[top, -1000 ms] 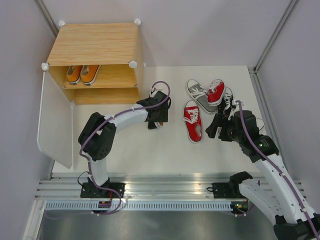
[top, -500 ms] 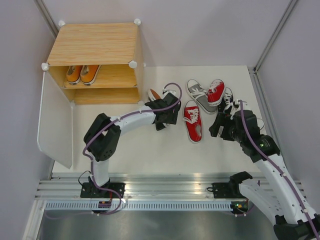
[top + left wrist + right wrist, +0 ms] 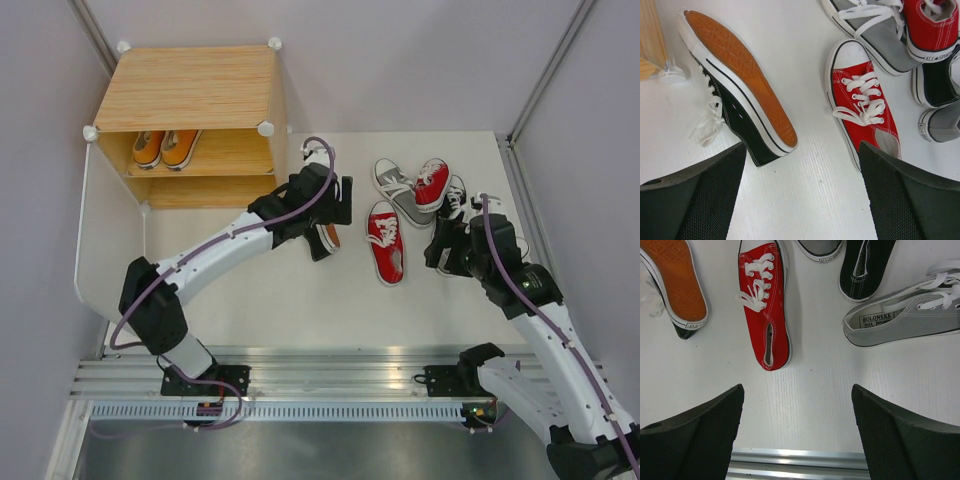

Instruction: Place and organize the shoes in the shoe cabinet

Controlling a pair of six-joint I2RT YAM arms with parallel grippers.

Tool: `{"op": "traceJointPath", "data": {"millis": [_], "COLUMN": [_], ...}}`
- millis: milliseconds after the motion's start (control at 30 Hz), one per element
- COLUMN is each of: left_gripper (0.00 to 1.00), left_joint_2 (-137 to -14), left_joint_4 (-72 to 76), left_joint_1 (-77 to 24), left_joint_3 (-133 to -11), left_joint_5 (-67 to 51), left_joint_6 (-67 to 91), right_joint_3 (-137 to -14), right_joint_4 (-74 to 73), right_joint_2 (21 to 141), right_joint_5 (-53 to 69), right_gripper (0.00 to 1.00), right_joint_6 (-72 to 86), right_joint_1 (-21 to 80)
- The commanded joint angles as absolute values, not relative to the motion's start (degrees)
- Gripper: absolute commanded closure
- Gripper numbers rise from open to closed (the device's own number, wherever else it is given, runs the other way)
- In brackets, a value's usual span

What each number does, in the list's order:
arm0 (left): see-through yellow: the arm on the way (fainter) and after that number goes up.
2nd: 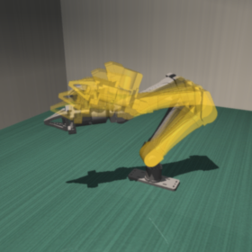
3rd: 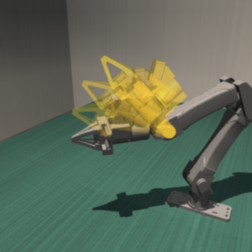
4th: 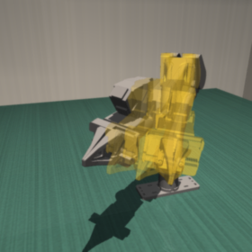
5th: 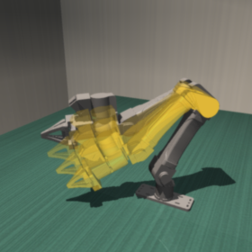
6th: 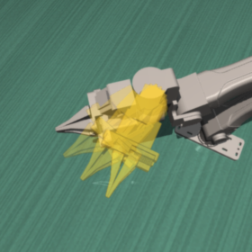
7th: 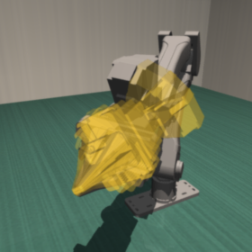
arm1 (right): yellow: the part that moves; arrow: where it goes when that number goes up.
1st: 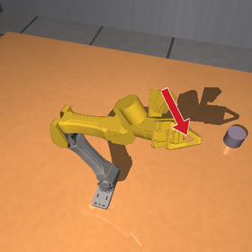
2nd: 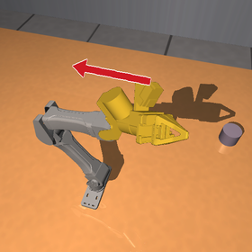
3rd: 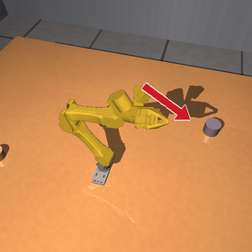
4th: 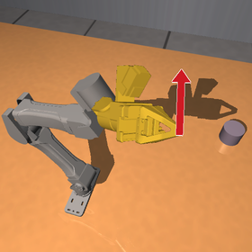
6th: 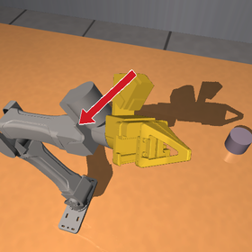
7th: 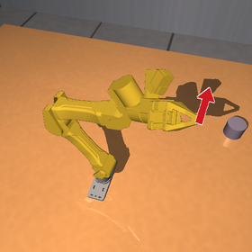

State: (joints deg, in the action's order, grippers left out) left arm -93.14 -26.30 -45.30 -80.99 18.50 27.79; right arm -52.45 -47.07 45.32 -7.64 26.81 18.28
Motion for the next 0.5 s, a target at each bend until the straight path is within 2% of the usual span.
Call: {"op": "traceJointPath", "data": {"millis": [0, 133, 467], "left_gripper": [0.05, 0.05, 0.10], "left_joint_2": [-91.23, -92.19, -99.39], "left_joint_4": [-24.96, -23.64, -18.64], "left_joint_1": [-44.47, -44.03, -40.17], "left_joint_3": [-78.23, -74.98, -72.34], "left_joint_5": [18.99, 15.39, 15.39], "left_joint_6": [30.31, 32.96, 36.38], "right_joint_3": [-55.11, -55.28, -52.74], "right_joint_4": [-46.67, -45.79, -46.93], "right_joint_2": [46.58, 46.93, 44.65], "right_joint_5": [-7.74, -5.37, -2.99], "right_gripper": [0.08, 0.10, 0.12], "right_joint_6": [27.25, 26.98, 27.16], "right_joint_1": [18.54, 18.54, 18.63]}}
